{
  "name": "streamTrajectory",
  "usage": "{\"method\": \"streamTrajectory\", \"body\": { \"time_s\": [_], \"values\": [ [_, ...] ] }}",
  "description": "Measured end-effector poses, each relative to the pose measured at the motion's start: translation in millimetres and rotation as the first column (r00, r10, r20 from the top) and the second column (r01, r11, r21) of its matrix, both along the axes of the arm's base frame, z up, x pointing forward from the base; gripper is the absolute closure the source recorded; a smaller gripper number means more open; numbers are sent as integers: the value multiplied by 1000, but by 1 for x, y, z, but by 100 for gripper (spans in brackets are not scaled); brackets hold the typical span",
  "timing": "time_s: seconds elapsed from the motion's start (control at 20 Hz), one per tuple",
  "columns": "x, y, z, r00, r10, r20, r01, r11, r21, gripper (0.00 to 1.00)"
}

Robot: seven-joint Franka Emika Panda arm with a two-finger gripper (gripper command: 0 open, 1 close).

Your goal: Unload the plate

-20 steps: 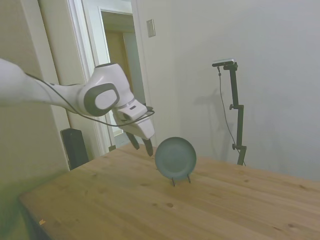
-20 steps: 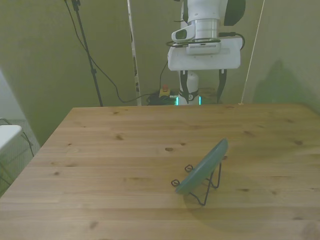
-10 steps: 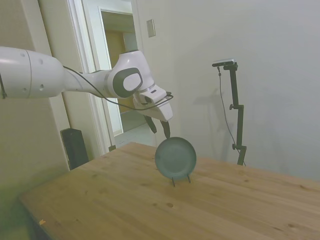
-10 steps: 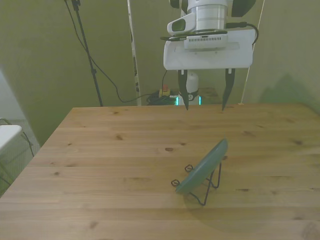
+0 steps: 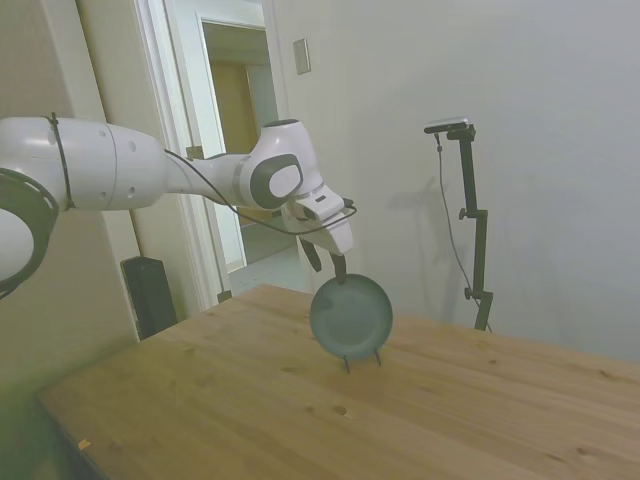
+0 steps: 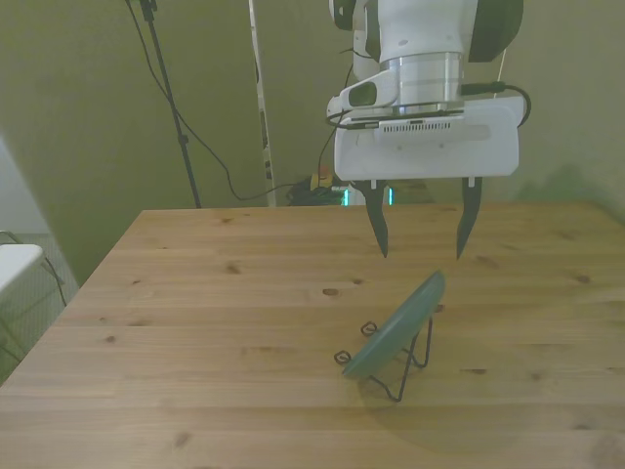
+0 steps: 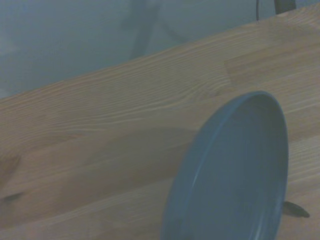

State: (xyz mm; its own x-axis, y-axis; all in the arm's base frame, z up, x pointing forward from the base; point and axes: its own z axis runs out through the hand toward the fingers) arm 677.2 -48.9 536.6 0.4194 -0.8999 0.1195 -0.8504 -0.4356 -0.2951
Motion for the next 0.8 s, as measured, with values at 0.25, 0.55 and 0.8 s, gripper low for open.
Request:
{"method": "streamTrajectory", "body": {
  "time_s": [0.25, 0.55, 0.8],
  "values": [
    [16, 5, -20, 1000, 6, -25, -6, 1000, 9, 0],
    [20, 14, -18, 999, 16, -33, -15, 1000, 28, 0],
    [27, 19, -34, 998, 24, -52, -22, 999, 29, 0]
  ]
}}
